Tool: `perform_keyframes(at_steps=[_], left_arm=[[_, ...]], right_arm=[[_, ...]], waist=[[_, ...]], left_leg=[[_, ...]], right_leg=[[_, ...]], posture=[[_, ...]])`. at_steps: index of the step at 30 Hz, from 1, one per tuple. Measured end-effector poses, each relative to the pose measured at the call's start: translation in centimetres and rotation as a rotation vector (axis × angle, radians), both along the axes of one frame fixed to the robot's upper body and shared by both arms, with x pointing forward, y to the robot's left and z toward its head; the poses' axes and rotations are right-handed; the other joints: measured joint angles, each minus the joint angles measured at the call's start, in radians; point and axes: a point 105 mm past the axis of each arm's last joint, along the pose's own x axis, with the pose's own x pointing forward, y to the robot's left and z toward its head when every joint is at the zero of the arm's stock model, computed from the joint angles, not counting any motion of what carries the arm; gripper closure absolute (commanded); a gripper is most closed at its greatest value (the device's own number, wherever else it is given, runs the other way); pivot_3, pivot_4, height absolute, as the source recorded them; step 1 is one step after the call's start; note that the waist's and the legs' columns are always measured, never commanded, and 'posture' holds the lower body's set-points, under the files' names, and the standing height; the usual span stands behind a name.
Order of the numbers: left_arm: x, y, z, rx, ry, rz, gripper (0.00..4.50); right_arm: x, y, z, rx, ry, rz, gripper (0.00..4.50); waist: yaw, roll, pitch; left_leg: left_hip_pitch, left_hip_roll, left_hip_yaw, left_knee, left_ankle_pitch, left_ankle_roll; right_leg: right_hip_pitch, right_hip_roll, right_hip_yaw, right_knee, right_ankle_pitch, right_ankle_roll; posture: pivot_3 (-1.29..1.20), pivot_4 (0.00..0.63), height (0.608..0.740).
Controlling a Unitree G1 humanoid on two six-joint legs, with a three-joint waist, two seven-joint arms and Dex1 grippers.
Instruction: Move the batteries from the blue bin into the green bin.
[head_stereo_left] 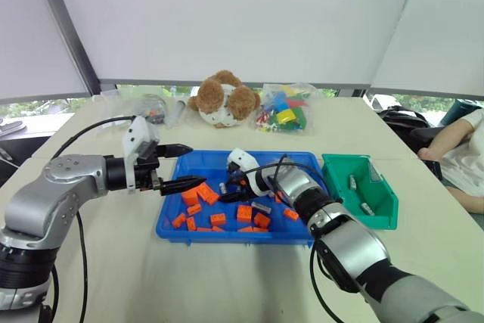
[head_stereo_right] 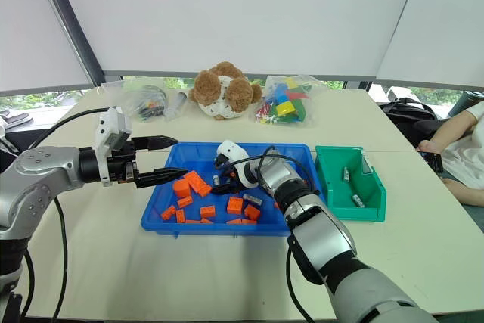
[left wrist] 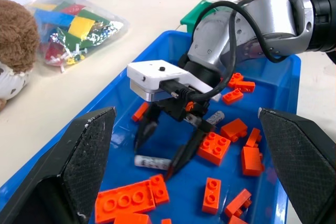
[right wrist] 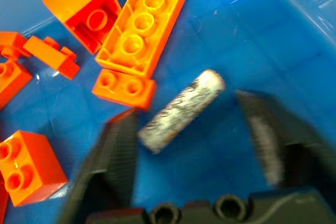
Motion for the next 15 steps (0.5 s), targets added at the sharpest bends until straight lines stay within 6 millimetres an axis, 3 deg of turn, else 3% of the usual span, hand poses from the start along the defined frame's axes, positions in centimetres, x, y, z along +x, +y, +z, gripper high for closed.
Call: perform_keyframes(at_steps=[10,13,15], left_arm=[[0.0,0.0,-0.1,0.001,0.001,0.000,0.00],[0.0,-0.1,-0.1,0.001,0.000,-0.002,0.00],[0.0,-0.1,-0.1,0.002,0.000,-0.003,0.00]], right_arm=[[-0.4,0.7,-0.2,0.005,0.010,-0.066,2.17],[-0.6,1.0,-0.2,0.008,0.011,-0.081,3.04],[-0.6,1.2,-0.2,0.008,0.012,-0.095,4.06]], waist=[[-0.007,0.000,-0.001],[-0.008,0.000,-0.001],[-0.008,0.000,-0.001]], left_leg=[[0.000,0.000,-0.001,0.000,0.000,0.000],[0.000,0.000,-0.001,0.000,0.000,0.000],[0.000,0.000,-0.001,0.000,0.000,0.000]], right_leg=[[0.000,0.000,0.000,0.000,0.000,0.000],[0.000,0.000,0.000,0.000,0.000,0.000],[0.000,0.000,0.000,0.000,0.000,0.000]], posture=[[0.00,0.150,0.727],[0.00,0.150,0.727],[0.00,0.150,0.727]])
